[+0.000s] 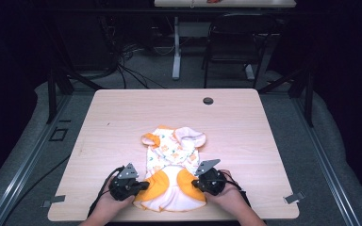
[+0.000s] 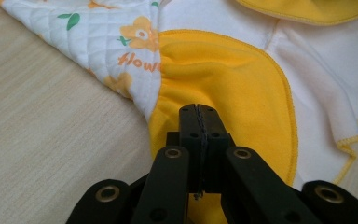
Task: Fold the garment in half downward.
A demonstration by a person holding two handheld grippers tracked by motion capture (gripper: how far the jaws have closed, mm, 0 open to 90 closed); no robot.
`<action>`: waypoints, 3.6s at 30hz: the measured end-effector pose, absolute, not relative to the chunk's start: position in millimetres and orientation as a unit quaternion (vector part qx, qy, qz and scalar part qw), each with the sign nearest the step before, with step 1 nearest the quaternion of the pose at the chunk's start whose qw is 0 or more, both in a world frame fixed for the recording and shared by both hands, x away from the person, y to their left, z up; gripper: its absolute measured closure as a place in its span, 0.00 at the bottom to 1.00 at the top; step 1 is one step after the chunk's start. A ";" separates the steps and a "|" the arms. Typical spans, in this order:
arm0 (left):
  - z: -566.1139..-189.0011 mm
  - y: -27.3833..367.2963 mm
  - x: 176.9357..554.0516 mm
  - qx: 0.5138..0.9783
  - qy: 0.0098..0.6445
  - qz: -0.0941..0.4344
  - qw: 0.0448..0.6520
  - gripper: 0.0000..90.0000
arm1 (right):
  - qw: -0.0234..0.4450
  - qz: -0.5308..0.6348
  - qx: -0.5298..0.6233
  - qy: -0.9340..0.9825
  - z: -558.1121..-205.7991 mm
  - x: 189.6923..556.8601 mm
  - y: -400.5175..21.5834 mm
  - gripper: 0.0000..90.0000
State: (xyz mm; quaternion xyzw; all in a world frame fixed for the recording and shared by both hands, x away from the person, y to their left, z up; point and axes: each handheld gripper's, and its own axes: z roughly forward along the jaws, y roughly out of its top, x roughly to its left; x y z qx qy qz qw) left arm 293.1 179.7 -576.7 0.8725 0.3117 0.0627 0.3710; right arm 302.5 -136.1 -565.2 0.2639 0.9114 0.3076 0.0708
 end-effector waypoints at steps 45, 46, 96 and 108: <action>-539.9 148.4 445.8 0.865 0.320 0.120 0.367 0.98 | 0.120 0.308 0.337 0.882 -523.9 448.3 -130.3 0.99; -540.4 147.0 448.9 0.864 0.322 0.120 0.369 0.97 | 0.122 0.310 0.344 0.878 -525.3 451.7 -129.4 0.99; -576.1 149.9 488.9 0.834 0.402 0.103 0.364 0.74 | 0.073 0.295 0.425 0.853 -563.6 499.8 -109.0 0.78; -573.7 146.9 488.0 0.836 0.404 0.088 0.360 0.92 | 0.048 0.306 0.421 0.852 -564.0 497.9 -110.1 0.93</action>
